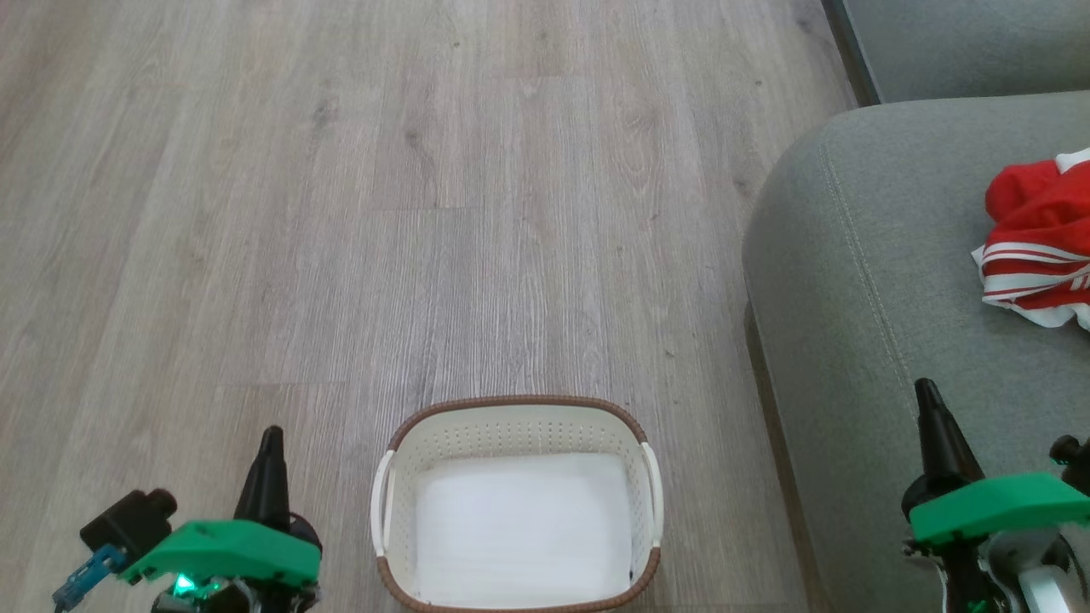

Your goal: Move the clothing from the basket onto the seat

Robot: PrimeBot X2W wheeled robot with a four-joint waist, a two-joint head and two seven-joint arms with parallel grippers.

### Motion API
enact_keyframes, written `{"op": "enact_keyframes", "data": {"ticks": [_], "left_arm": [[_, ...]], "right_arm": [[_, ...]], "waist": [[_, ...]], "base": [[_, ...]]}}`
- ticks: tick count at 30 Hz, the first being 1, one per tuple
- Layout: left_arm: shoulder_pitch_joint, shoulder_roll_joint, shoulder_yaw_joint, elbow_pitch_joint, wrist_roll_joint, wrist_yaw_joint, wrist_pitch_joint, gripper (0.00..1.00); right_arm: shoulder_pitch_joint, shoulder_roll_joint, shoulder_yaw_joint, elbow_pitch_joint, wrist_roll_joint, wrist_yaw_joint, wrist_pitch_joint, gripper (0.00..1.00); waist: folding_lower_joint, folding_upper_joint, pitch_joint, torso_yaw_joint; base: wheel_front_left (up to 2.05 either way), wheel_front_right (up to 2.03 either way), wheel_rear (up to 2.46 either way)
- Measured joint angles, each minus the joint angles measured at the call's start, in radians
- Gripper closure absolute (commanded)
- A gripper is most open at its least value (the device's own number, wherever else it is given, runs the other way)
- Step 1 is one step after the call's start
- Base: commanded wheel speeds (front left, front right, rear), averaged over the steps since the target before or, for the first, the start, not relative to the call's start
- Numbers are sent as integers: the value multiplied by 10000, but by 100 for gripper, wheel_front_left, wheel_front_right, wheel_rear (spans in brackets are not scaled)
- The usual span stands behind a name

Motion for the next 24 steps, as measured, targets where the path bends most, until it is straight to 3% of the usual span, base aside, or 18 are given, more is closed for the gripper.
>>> {"op": "enact_keyframes", "data": {"ticks": [24], "left_arm": [[-242,-4,370,15,-2688,-265,700,100]], "right_arm": [[-182,349,-360,134,2357,0,700,100]], "waist": [[0,0,-6,-37]], "base": [[0,0,0]]}}
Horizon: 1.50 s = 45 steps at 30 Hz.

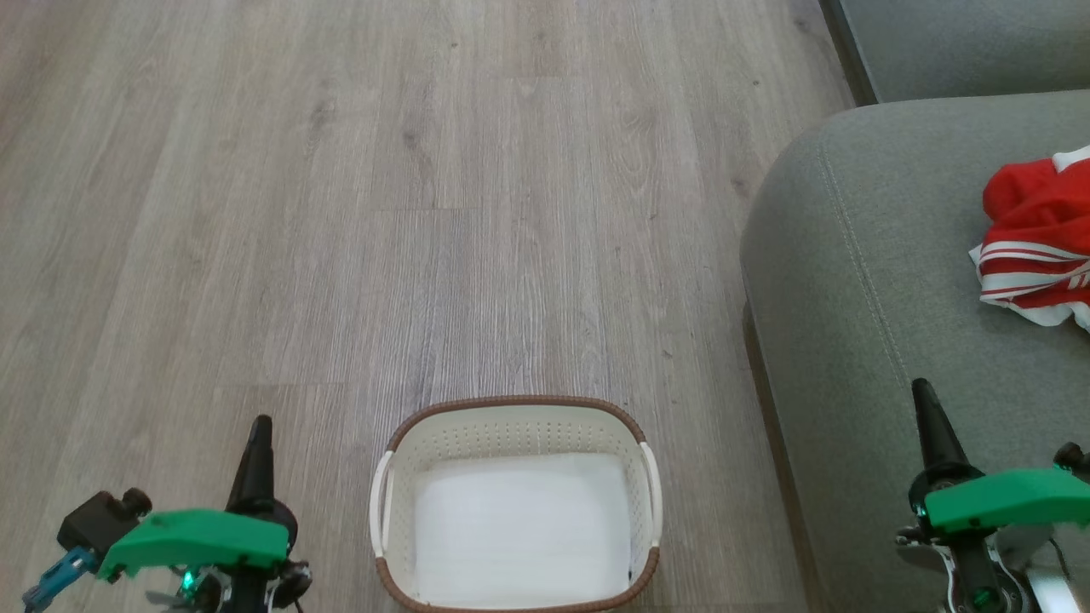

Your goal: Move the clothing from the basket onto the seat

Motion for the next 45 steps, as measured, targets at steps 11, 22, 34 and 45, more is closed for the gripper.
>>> {"op": "enact_keyframes", "data": {"ticks": [11,22,34,45], "left_arm": [[-168,-2,255,12,-1181,-88,305,100],[-206,-8,370,33,-2372,-219,642,100],[-377,-12,600,42,-3557,-341,920,100],[-406,-27,763,46,-4740,-430,1237,100]], "right_arm": [[-80,174,-146,67,1041,0,337,100],[-207,307,-336,105,2105,0,635,100],[-225,474,-472,136,3141,0,978,100],[-388,617,-654,203,4165,0,1254,100]], "waist": [[0,0,-3,-17],[0,0,-6,-33],[0,0,-9,-49],[0,0,-12,-65]], "base": [[0,0,0],[0,0,0],[0,0,0],[0,0,0]]}}
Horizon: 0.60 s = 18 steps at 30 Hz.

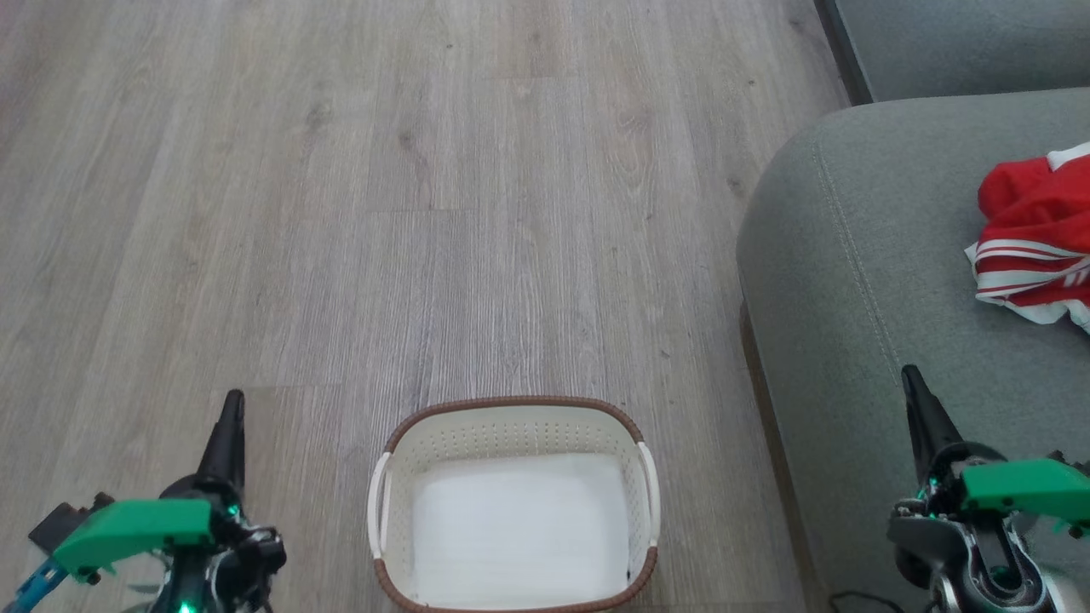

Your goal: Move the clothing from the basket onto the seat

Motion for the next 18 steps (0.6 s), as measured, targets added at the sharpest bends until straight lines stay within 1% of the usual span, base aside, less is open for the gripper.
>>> {"op": "enact_keyframes", "data": {"ticks": [9,18], "left_arm": [[-168,-8,161,8,-934,-96,203,100],[-179,-17,163,8,-949,-96,209,100]], "right_arm": [[-38,148,-88,48,815,0,257,100],[-39,171,-100,54,825,0,257,100]], "waist": [[0,0,-2,-12],[0,0,-2,-12]], "base": [[0,0,0],[0,0,0]]}}
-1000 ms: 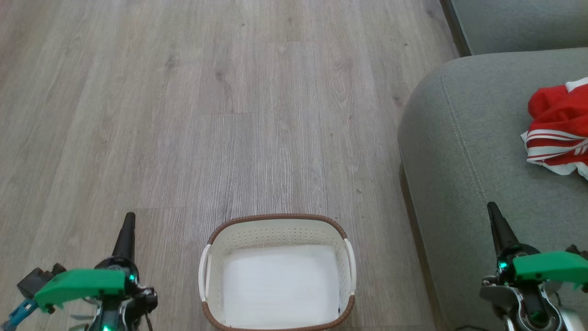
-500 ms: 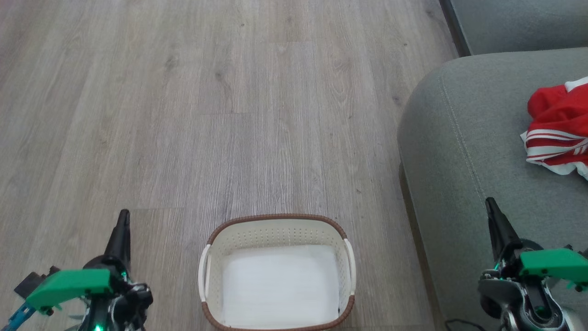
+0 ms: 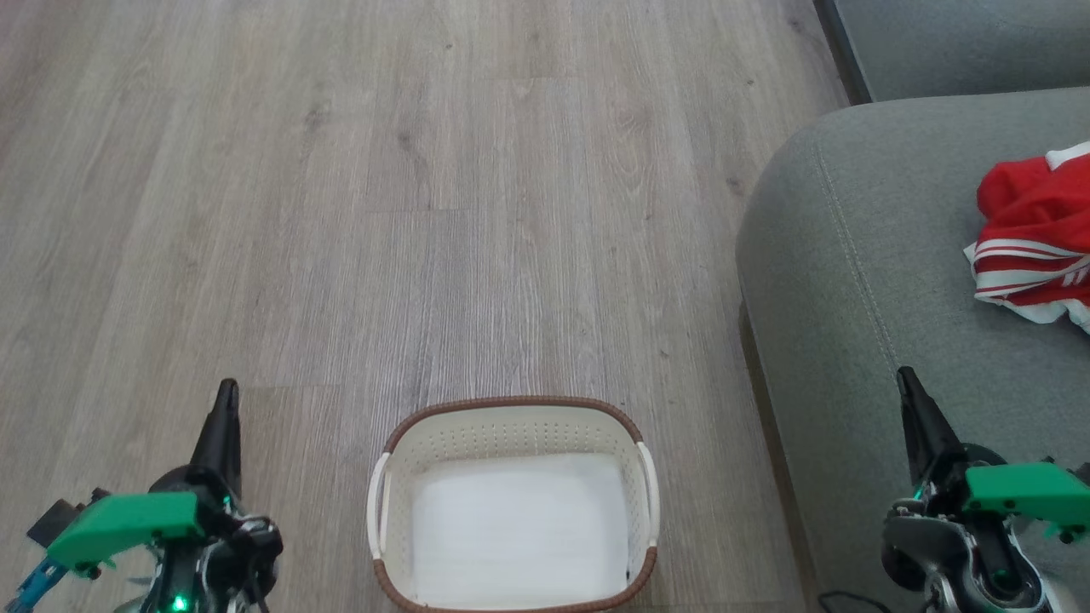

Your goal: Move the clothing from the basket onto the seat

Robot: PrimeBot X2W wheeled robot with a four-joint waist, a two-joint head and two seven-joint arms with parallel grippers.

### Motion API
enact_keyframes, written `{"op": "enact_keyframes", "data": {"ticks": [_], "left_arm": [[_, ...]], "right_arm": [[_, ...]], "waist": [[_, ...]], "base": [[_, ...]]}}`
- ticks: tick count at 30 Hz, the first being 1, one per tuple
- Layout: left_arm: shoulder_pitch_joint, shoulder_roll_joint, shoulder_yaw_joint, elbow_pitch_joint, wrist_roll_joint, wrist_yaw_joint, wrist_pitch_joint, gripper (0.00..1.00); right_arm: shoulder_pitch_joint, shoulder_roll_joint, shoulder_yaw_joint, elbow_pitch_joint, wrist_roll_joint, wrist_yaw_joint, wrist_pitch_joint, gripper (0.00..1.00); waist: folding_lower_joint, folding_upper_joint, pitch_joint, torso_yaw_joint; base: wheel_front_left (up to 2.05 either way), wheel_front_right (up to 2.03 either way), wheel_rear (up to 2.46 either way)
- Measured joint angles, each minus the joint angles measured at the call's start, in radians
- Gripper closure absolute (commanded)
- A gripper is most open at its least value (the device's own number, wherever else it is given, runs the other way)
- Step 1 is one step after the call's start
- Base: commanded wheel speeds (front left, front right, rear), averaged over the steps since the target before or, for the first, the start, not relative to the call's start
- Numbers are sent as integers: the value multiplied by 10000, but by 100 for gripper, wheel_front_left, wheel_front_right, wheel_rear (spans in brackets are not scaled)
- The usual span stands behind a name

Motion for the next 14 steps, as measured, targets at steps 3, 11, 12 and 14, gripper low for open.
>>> {"op": "enact_keyframes", "data": {"ticks": [3,11,12,14], "left_arm": [[0,0,2,0,0,0,0,100],[0,-2,2,0,0,0,0,100],[0,-2,2,0,0,0,0,100],[0,-2,2,0,0,0,0,100]], "right_arm": [[0,2,0,0,0,0,0,100],[0,2,-2,0,0,0,0,100],[0,2,-2,0,0,0,0,100],[0,2,-2,0,0,0,0,100]], "waist": [[0,0,0,0],[0,0,0,0],[0,0,0,0],[0,0,0,0]], "base": [[0,0,0],[0,0,0],[0,0,0],[0,0,0]]}}
